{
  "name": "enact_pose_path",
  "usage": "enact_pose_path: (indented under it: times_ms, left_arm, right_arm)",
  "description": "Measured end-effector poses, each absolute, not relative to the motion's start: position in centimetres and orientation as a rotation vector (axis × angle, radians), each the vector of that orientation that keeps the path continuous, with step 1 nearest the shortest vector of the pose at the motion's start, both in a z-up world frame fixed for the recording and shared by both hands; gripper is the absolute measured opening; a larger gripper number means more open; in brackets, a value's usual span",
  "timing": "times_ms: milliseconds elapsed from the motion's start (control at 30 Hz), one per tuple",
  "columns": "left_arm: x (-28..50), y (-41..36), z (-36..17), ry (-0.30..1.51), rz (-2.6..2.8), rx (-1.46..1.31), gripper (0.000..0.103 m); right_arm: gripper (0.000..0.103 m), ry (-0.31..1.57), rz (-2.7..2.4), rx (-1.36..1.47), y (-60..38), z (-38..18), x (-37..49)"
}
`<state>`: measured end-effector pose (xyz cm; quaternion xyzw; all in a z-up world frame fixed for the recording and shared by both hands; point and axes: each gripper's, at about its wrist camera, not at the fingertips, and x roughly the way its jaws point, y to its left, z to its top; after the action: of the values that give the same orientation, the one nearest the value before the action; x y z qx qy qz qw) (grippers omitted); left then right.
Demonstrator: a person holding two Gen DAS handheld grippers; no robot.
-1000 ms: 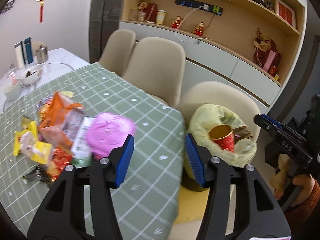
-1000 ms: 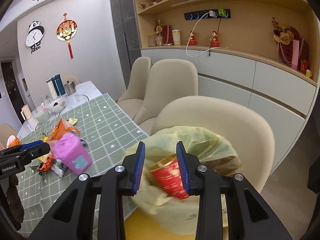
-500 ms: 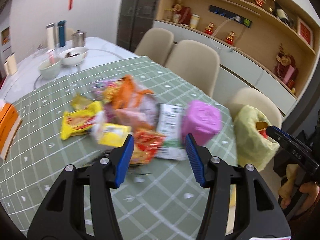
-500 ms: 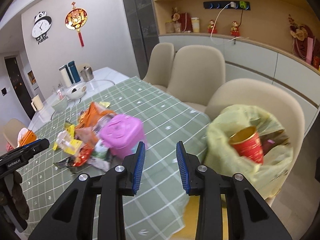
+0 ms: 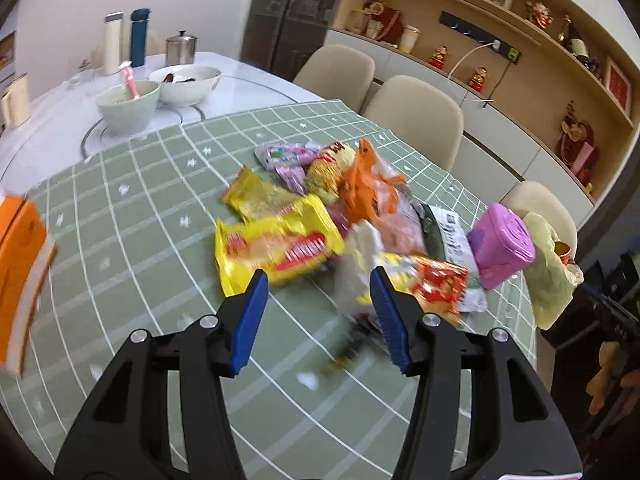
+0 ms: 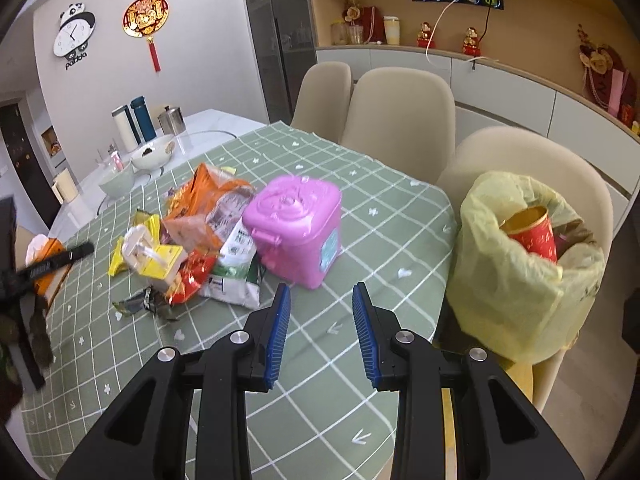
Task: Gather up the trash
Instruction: 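Move both tools back over the snack pile on the table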
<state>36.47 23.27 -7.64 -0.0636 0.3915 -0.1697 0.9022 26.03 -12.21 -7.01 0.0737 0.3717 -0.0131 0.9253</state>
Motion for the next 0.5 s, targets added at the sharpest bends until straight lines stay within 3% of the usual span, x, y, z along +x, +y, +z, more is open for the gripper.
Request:
enact_pose_path:
  times_ms: [200, 367, 500]
  left_arm:
    - [43.0, 23.8, -10.0, 0.85, -0.402, -0.009, 0.05]
    - [47.4, 24.0, -12.9, 0.932, -0.382, -0.062, 0.05]
    - [47.2, 23.9, -14.0, 0.982, -0.399, -0.093, 0.05]
  right_arm:
    - [0.031, 0.812, -0.035, 0.17, -11.4, -9.0, 25.2]
    - [0.036, 0.828, -0.016, 0.153, -10.7, -9.5, 24.8]
    - [0.037, 0.834, -0.008, 0.168, -10.6, -10.0, 25.3]
